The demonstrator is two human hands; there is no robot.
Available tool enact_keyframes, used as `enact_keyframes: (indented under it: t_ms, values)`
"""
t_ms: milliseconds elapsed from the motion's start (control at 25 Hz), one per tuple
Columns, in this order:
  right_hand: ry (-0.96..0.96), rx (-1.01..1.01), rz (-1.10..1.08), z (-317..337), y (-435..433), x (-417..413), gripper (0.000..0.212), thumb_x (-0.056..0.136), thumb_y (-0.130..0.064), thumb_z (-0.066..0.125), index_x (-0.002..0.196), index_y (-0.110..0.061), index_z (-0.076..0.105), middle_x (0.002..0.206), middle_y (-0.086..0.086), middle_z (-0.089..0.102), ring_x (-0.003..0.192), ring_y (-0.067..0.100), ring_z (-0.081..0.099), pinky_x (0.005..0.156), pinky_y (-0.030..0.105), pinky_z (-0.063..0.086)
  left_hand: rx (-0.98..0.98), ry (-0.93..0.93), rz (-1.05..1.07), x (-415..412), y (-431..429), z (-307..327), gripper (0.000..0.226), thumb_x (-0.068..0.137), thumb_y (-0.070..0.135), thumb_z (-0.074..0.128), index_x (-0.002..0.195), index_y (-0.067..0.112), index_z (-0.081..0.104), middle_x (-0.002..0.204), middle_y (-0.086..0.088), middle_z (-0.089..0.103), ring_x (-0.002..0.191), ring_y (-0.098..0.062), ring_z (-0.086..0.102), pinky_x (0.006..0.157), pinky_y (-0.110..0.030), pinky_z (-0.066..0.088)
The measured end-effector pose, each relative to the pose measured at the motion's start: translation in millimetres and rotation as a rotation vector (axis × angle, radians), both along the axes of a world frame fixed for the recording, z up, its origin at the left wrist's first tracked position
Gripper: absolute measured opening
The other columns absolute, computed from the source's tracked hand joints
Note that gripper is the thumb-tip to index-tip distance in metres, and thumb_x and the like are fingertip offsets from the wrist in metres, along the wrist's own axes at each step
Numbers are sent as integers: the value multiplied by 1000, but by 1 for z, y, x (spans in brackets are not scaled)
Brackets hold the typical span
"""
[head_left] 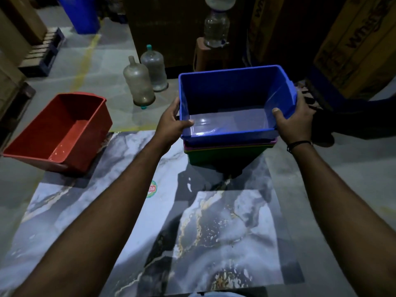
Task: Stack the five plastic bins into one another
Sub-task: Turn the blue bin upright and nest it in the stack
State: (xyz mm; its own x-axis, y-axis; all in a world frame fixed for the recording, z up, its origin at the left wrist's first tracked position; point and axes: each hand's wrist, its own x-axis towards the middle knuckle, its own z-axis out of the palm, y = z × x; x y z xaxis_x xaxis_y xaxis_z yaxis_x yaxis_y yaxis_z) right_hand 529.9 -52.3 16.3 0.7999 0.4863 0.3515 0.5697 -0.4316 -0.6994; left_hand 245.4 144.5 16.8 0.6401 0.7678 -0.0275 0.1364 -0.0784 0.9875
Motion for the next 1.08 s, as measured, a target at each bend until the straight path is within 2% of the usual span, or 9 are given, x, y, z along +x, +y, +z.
enact_keyframes:
  t_ms: [160, 240, 320, 400, 440, 640, 800, 1080]
  values:
    - [63, -251, 84, -32, 15, 19, 88, 78, -56, 60, 146, -3, 38, 144, 21, 45, 130, 36, 46, 103, 41, 41, 49, 108, 10, 13, 0, -19, 87, 76, 2, 66, 154, 29, 40, 146, 7, 57, 123, -21, 63, 99, -50, 56]
    - [61, -368, 123, -49, 17, 19, 95, 80, -64, 60, 147, -2, 34, 152, 21, 35, 134, 38, 43, 105, 43, 41, 110, 232, -16, 17, 1, -24, 88, 78, 19, 75, 155, 31, 37, 145, 6, 57, 122, -21, 62, 101, -48, 55]
    - [37, -467, 126, -63, 17, 17, 114, 76, -83, 51, 153, -4, 23, 160, 17, 24, 141, 36, 37, 111, 46, 40, 201, 425, -70, 19, 4, -28, 90, 75, 49, 82, 151, 36, 36, 142, 4, 59, 123, -21, 58, 103, -43, 51]
    - [28, -540, 146, -72, 15, 16, 129, 68, -94, 44, 157, -6, 12, 165, 14, 14, 147, 33, 27, 116, 49, 33, 286, 605, -109, 19, 10, -34, 100, 64, 74, 78, 147, 40, 34, 138, 1, 61, 127, -30, 54, 104, -47, 49]
    - [34, -570, 162, -74, 15, 15, 133, 66, -96, 43, 158, -7, 7, 167, 13, 8, 150, 33, 23, 117, 50, 28, 326, 673, -120, 19, 12, -38, 104, 61, 79, 76, 147, 38, 34, 137, -1, 61, 127, -34, 52, 104, -48, 48]
    - [61, -604, 184, -81, 13, 13, 137, 64, -99, 38, 158, -8, -2, 168, 12, -2, 152, 33, 16, 118, 53, 25, 437, 782, -125, 29, 15, -57, 106, 67, 74, 76, 149, 22, 34, 142, -11, 56, 128, -43, 47, 100, -45, 41]
    - [0, -570, 143, -90, 13, 8, 127, 73, -91, 39, 158, -5, 0, 167, 17, 1, 150, 36, 19, 115, 51, 28, 393, 771, -100, 26, 18, -70, 120, 60, 84, 72, 154, 24, 26, 146, -10, 54, 130, -40, 48, 99, -49, 50]
    - [-39, -563, 120, -96, 15, 7, 120, 78, -86, 40, 158, -4, 3, 166, 19, 5, 148, 38, 24, 114, 48, 32, 339, 765, -80, 27, 19, -76, 136, 52, 94, 65, 160, 26, 16, 153, -11, 47, 138, -37, 45, 107, -54, 47]
